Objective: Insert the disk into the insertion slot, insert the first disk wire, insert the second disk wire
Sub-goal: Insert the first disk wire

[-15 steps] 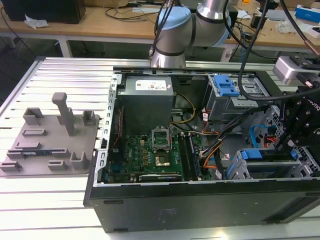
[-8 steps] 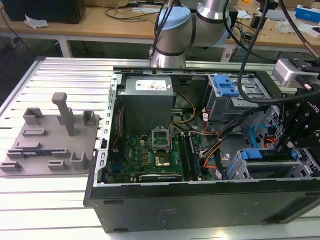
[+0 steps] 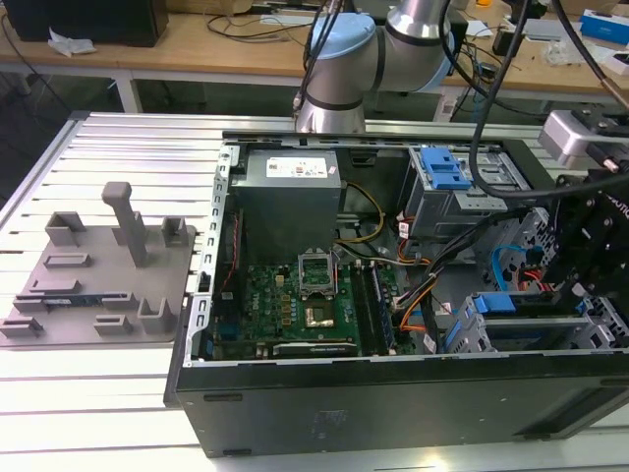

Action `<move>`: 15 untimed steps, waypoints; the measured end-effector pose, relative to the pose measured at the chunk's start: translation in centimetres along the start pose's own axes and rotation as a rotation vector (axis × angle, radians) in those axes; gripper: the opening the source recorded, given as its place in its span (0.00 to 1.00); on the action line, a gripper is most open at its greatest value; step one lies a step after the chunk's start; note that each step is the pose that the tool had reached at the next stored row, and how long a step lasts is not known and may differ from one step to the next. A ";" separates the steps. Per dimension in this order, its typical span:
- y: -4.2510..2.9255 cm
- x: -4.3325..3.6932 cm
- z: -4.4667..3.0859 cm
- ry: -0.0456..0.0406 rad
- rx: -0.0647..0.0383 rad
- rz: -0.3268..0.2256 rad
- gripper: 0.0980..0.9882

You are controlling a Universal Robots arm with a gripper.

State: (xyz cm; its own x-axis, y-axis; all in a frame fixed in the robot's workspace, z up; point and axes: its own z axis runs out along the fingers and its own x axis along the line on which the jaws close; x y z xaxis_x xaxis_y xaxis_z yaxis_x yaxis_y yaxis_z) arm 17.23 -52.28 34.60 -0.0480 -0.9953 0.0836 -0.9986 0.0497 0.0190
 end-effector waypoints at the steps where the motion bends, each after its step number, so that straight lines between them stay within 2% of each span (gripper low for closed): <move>1: 0.00 0.02 -0.26 0.0007 0.000 0.000 0.30; 2: 0.01 0.06 -0.68 0.0011 0.000 0.000 0.30; 6: 0.08 0.37 -4.33 0.0014 0.000 0.000 0.30; 8: 0.08 0.41 -4.85 0.0013 0.000 0.000 0.30; 15: 0.08 0.41 -4.87 0.0014 0.000 0.000 0.30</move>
State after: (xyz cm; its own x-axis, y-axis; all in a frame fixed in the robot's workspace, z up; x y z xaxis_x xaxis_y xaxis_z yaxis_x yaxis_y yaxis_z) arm 17.24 -52.28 39.48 -0.0479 -0.9952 0.0849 -0.9986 0.0497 0.0189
